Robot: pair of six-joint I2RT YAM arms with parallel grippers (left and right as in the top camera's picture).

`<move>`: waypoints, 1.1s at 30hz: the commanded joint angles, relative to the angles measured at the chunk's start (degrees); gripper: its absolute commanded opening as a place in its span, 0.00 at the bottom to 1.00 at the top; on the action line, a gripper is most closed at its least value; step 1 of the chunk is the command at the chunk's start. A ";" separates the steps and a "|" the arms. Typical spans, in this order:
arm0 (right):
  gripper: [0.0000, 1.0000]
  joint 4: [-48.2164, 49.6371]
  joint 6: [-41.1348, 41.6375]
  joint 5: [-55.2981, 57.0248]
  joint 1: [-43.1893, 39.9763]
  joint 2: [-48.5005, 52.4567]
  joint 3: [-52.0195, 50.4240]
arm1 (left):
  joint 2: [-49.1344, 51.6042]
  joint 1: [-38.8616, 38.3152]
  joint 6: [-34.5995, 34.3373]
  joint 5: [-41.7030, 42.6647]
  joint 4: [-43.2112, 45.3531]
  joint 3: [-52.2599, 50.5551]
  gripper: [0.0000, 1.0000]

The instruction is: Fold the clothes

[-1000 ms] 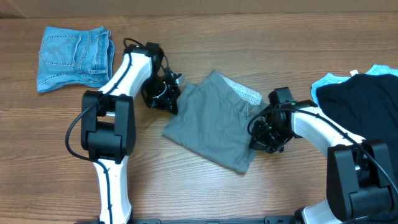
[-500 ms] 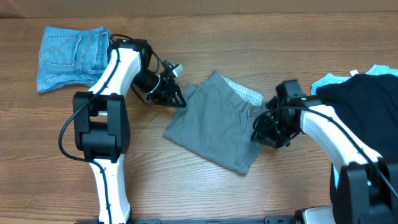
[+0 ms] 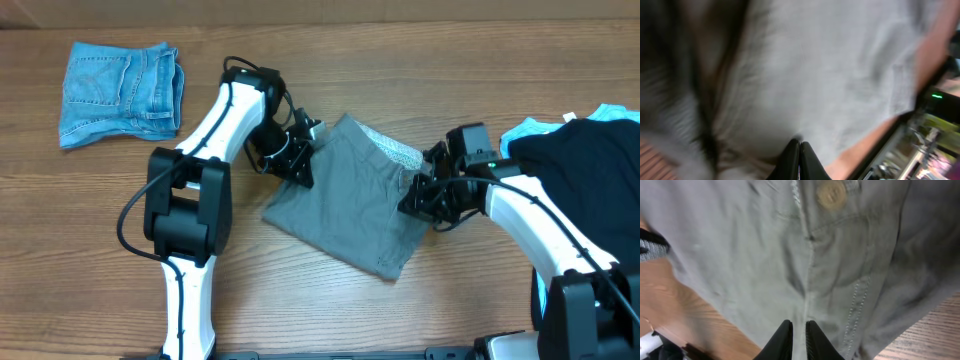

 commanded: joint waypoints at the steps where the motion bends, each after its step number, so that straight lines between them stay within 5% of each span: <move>1: 0.14 1.99 0.17 -0.72 -0.04 0.70 -4.22 | -0.46 0.09 -5.62 -9.11 0.96 -1.88 0.04; 7: 0.22 5.40 3.74 1.42 -0.04 1.33 -10.05 | -0.46 0.37 -9.14 -17.57 6.78 -8.15 0.06; 13: 0.07 4.48 4.90 3.43 -0.07 1.62 -11.52 | -0.46 2.93 -11.69 -23.12 8.74 -8.76 0.05; 20: 0.04 -3.02 2.05 3.67 -0.15 -0.48 -3.61 | -0.59 8.37 -11.69 -21.03 -5.99 7.21 0.04; 26: 0.07 -4.15 -3.41 2.71 -0.15 -2.25 6.23 | -1.66 8.63 -8.39 -7.10 -12.59 21.75 0.07; 29: 0.08 0.63 -3.32 0.87 -0.15 -2.21 6.71 | -2.97 7.56 -10.29 -7.06 -13.29 24.55 0.13; 33: 0.08 3.89 -3.32 -0.92 -0.15 -1.95 6.73 | -6.88 7.06 -12.11 -12.46 -15.91 25.83 0.07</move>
